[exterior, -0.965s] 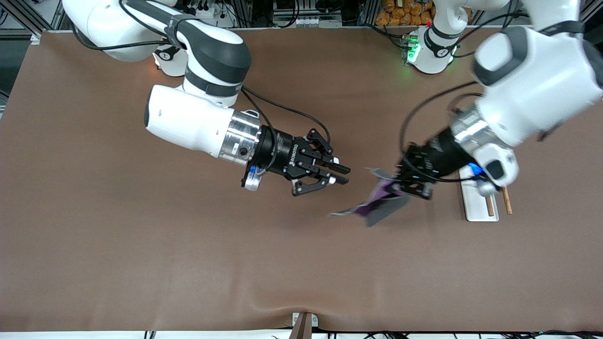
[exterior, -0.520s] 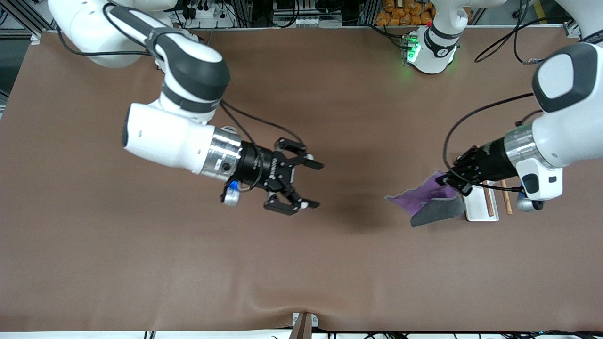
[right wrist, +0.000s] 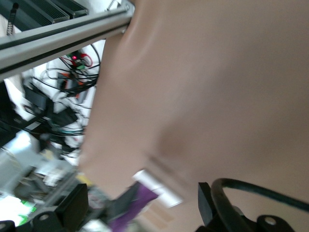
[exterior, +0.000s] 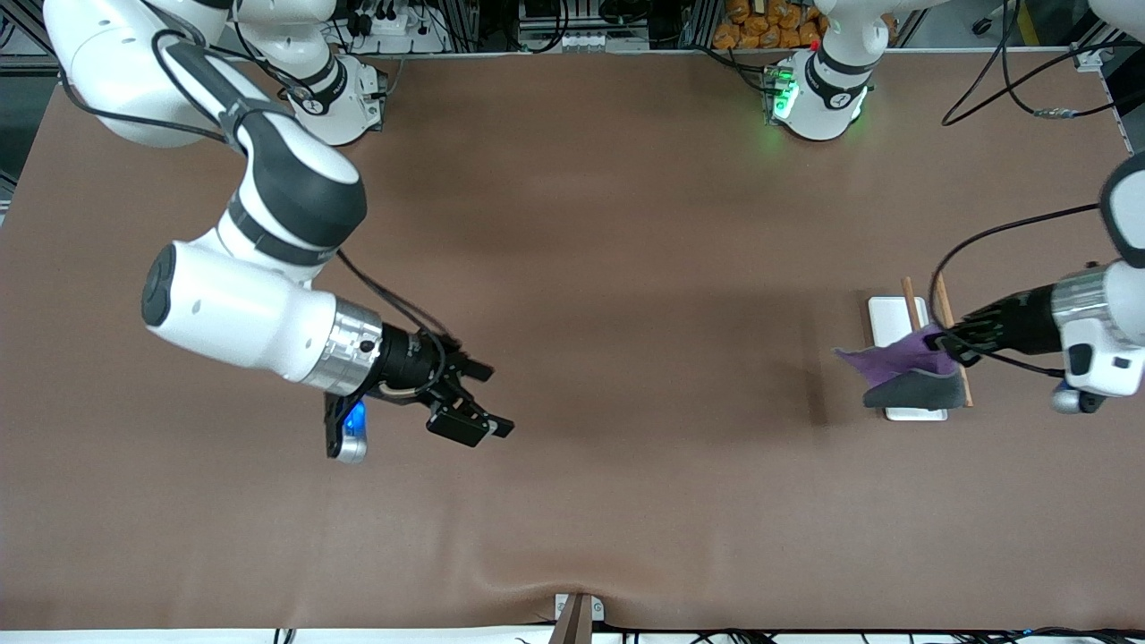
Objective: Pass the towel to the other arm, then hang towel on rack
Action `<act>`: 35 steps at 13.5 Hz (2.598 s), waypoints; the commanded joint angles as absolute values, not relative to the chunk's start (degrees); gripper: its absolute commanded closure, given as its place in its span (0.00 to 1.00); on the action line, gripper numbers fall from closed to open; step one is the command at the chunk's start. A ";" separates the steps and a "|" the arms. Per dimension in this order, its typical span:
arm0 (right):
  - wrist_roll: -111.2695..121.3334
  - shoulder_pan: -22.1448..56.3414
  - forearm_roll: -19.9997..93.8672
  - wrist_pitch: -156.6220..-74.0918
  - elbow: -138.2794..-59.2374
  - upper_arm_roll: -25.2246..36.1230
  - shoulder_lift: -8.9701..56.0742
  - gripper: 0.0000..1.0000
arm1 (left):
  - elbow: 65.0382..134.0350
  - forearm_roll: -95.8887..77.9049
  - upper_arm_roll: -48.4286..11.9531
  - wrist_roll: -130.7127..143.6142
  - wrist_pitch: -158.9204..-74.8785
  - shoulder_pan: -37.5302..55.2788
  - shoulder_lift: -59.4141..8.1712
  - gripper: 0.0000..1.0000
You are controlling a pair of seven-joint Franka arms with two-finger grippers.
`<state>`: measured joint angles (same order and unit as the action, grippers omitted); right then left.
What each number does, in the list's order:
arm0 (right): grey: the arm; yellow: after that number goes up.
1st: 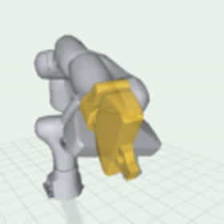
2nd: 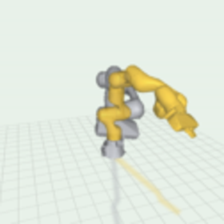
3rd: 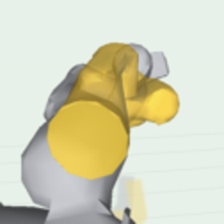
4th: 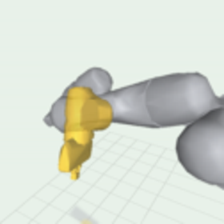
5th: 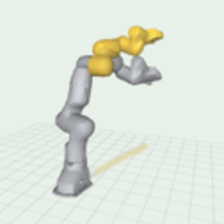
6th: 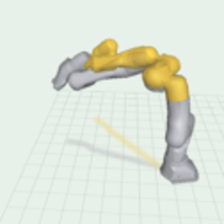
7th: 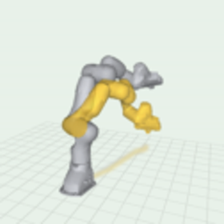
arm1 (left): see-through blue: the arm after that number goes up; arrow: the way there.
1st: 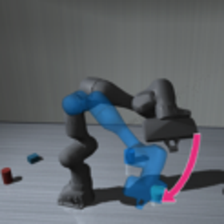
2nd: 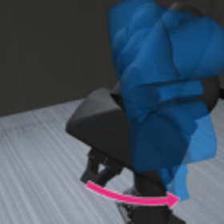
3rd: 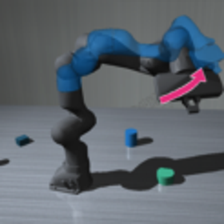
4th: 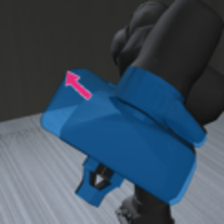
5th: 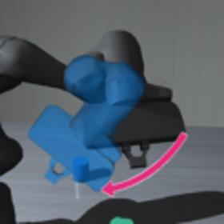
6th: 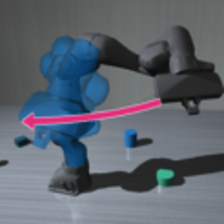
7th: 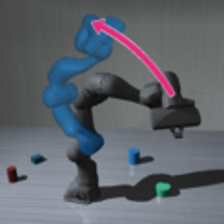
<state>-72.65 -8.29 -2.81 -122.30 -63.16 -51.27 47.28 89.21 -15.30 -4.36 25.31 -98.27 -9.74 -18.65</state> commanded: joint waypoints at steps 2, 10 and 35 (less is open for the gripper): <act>-52.53 -12.74 -11.72 -114.47 -63.81 -51.68 46.41 0.00 | 90.52 -13.18 -5.10 15.14 -97.65 -14.93 -19.07 1.00; -46.67 -19.05 -30.59 -92.29 -63.02 -62.29 41.75 0.00 | 93.95 -13.18 -5.19 5.55 -97.56 -20.56 -20.04 1.00; -11.63 2.98 -1.86 -89.21 -61.35 -7.94 27.52 0.00 | 90.53 -7.85 -17.20 3.85 -95.98 -25.58 -13.37 0.00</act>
<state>-16.71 -0.41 -5.75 -89.13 -60.49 -15.47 29.92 90.79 -12.37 -13.64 0.78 -96.77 -25.59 -16.93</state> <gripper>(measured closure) 0.000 0.000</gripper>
